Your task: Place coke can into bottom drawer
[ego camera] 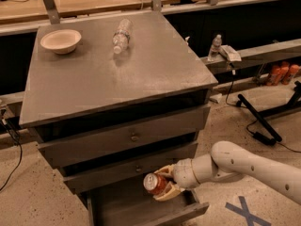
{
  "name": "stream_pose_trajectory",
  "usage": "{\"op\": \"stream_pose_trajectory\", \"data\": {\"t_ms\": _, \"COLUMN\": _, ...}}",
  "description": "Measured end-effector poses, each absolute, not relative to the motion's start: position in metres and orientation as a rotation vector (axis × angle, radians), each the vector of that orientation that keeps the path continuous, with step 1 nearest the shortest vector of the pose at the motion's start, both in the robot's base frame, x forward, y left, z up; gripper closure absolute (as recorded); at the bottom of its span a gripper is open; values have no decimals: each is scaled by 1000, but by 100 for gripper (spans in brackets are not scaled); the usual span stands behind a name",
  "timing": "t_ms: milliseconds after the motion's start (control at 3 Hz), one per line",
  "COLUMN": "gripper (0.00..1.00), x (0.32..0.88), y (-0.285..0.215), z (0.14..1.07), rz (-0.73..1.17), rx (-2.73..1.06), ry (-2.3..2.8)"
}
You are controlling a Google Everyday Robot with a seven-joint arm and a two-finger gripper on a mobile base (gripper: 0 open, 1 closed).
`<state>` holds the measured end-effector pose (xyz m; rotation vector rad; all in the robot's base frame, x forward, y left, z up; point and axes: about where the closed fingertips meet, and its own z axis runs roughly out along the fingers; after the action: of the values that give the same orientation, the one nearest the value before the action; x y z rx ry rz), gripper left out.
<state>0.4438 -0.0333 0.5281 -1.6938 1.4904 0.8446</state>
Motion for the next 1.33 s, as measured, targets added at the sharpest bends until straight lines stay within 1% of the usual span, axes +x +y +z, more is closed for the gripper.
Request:
{"op": "stream_pose_trajectory", "data": {"t_ms": 333, "gripper": 100, "x": 444, "y": -33, "z": 528, "rz": 845, "rx": -1694, "ry": 1490}}
{"op": "stream_pose_trajectory", "data": {"t_ms": 667, "gripper": 100, "x": 449, "y": -53, "z": 490, "rz": 945, "rx": -1582, "ry": 1464}}
{"op": "stream_pose_trajectory", "data": {"t_ms": 1000, "gripper": 100, "x": 461, "y": -87, "z": 442, "rz": 1016, "rx": -1443, "ry": 1443}}
{"op": "stream_pose_trajectory", "data": {"t_ms": 1333, "gripper": 100, "x": 465, "y": -99, "z": 350, "rz": 1175, "rx": -1331, "ry": 1466}}
